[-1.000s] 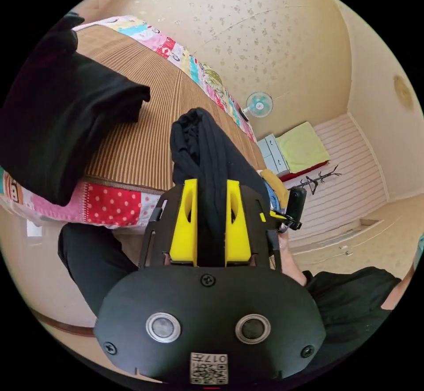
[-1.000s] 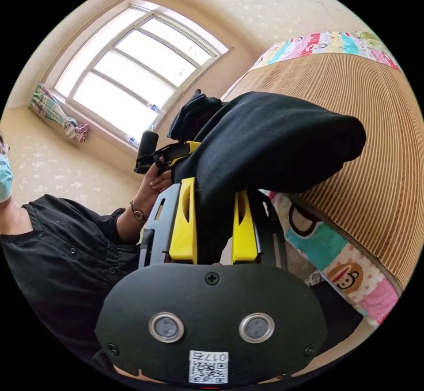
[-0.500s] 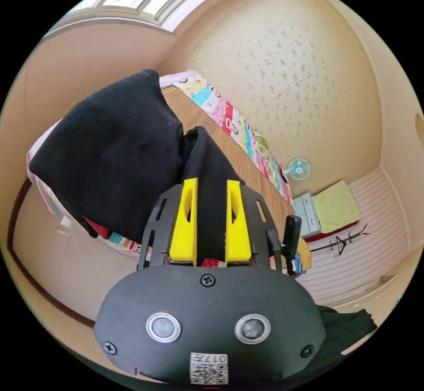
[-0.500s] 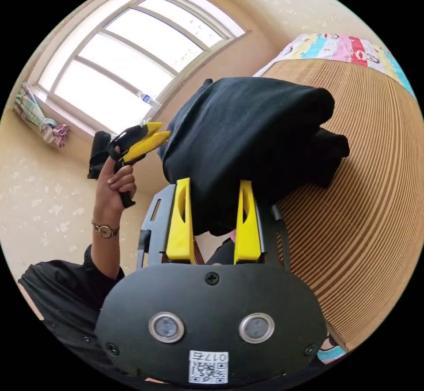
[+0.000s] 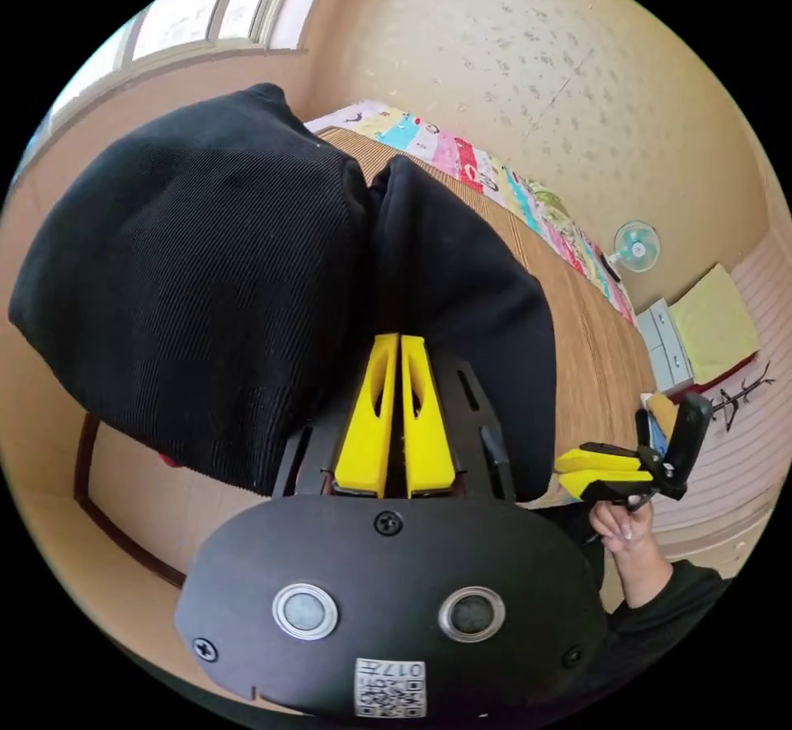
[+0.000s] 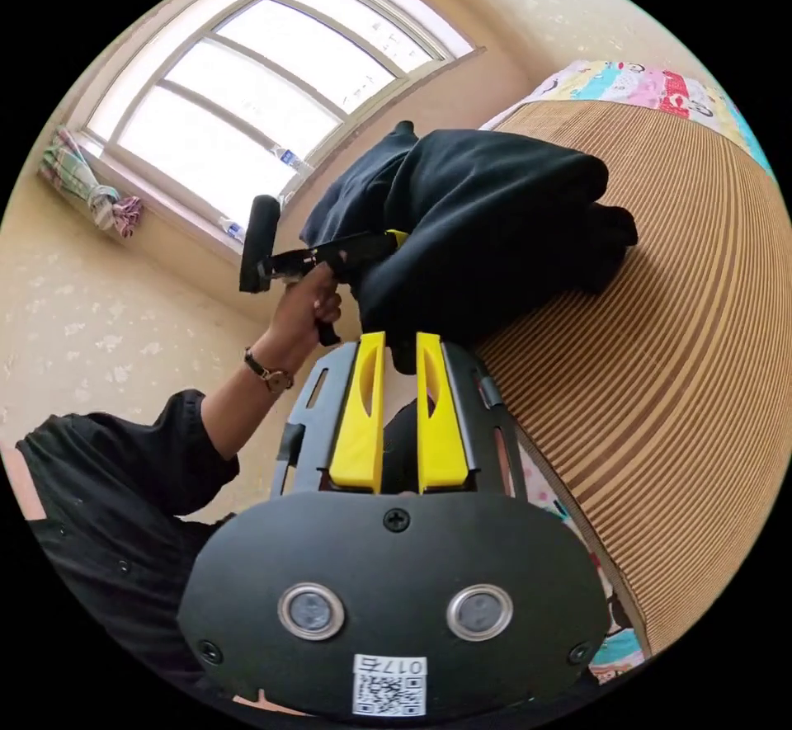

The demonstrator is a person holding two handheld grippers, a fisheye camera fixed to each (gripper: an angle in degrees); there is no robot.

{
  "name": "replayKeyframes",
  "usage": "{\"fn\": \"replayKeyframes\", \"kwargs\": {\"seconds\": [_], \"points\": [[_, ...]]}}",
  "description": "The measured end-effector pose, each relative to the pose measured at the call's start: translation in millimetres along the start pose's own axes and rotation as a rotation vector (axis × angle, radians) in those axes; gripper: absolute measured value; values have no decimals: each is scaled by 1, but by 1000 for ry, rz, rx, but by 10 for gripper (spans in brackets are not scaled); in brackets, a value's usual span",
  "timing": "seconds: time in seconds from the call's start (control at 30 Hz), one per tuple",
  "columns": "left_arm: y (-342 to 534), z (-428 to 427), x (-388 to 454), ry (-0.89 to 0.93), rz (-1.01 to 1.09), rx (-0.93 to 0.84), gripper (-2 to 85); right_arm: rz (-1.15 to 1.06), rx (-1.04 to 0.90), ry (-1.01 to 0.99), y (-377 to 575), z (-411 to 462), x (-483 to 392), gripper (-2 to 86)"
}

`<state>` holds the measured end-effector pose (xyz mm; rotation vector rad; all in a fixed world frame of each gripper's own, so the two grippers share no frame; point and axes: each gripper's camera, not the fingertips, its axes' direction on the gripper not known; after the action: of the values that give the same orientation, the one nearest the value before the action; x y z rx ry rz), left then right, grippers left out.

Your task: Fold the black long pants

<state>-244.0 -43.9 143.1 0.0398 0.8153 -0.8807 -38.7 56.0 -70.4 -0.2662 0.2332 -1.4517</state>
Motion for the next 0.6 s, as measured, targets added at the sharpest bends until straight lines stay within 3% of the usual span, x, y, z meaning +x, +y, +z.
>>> {"fn": "replayKeyframes", "kwargs": {"seconds": [0.1,0.2,0.37,0.43,0.6], "points": [[31,-37,0,97,-8,105,-9,67,-50,210,69,-28,20,31],[83,-62,14,67,73,195,-9,264,-42,387,162,-81,52,29],[136,-69,23,-93,119,86,-9,689,129,582,328,-198,83,29],[143,-74,21,-73,83,104,-8,897,342,688,404,-274,76,31],[116,-80,25,138,-35,188,-9,980,843,858,481,-403,32,39]]}}
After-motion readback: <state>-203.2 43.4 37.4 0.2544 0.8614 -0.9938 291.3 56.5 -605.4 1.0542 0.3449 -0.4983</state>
